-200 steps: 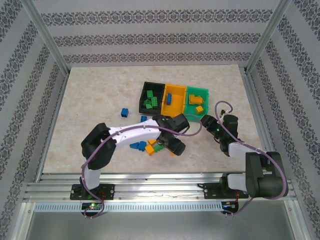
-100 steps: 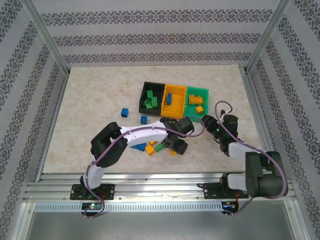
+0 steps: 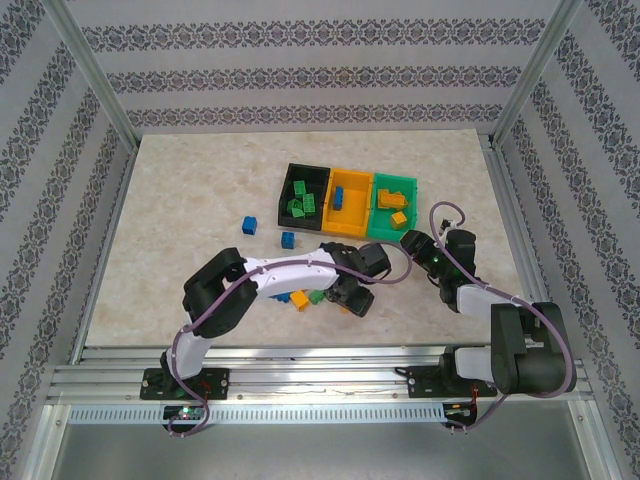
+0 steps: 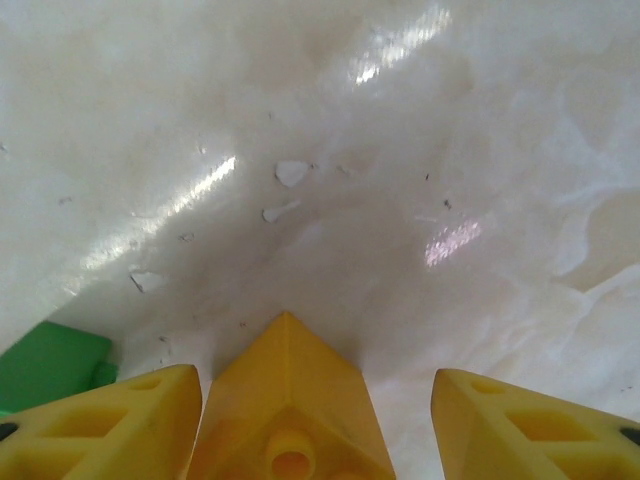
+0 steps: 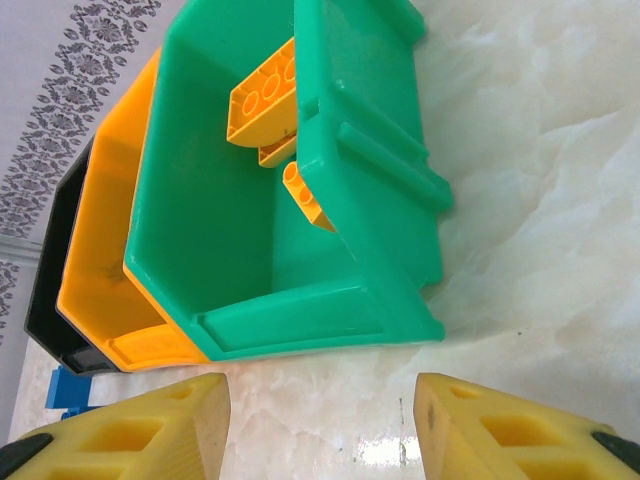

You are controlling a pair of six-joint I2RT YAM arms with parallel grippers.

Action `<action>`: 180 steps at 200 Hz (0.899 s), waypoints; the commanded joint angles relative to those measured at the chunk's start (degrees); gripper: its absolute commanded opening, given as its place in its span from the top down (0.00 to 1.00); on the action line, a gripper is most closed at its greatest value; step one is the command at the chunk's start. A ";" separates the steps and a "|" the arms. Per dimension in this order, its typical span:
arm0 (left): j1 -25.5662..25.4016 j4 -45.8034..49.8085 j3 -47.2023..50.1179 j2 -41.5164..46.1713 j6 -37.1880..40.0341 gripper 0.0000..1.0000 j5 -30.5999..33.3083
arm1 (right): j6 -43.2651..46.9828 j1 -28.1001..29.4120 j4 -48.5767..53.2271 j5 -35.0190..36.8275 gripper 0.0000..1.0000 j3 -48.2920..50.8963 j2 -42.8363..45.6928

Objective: Sort the legos into containers by color
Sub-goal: Pick up the lego from the middle-left of the table, then place the lego in the container.

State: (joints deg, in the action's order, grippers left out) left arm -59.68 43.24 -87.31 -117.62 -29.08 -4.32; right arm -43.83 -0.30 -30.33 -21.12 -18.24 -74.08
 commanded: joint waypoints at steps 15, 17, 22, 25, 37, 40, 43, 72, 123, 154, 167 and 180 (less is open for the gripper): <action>-0.87 1.84 1.09 2.07 -1.33 0.48 1.60 | -0.77 -0.61 -2.11 -1.15 0.48 0.53 -0.45; -0.87 1.80 1.15 2.12 -1.29 0.49 1.64 | -0.76 -0.59 -2.11 -1.06 0.48 0.54 -0.45; -0.87 1.84 1.12 2.16 -1.24 0.50 1.82 | -0.73 -0.59 -2.11 -1.18 0.48 0.53 -0.45; -0.88 1.79 1.09 2.28 -1.18 0.50 1.86 | -0.73 -0.63 -2.11 -1.19 0.48 0.56 -0.45; -0.88 1.82 0.77 2.45 -0.86 0.57 2.07 | -0.72 -0.59 -2.13 -1.15 0.48 0.43 -0.49; -0.88 1.78 0.70 2.48 -0.74 0.59 2.12 | -0.73 -0.63 -2.17 -1.17 0.48 0.45 -0.45; -0.88 1.88 0.55 2.49 -0.64 0.61 2.20 | -0.73 -0.61 -2.19 -1.12 0.48 0.43 -0.45; -0.72 2.24 -2.18 2.39 1.10 0.64 3.04 | -0.85 -0.61 -2.26 -1.25 0.48 0.39 -0.71; 3.88 0.88 -15.29 -0.82 6.14 0.68 5.26 | -0.86 -0.61 -2.14 -1.01 0.48 0.57 -0.27; 8.90 -0.47 -28.75 -7.41 9.99 0.68 2.94 | -1.02 -0.59 -2.36 -1.32 0.48 0.53 -0.63; 10.59 1.76 -37.58 -12.08 11.60 0.68 1.89 | -1.17 -0.58 -2.60 -1.38 0.48 0.57 -0.79; 11.87 4.54 -47.49 -17.67 13.59 0.67 1.93 | -1.25 -0.58 -2.58 -1.35 0.48 0.66 -0.80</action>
State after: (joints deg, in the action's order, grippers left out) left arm -50.50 43.88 -121.64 -126.91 -21.04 -1.69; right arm -44.71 -0.30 -30.52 -21.58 -18.24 -74.22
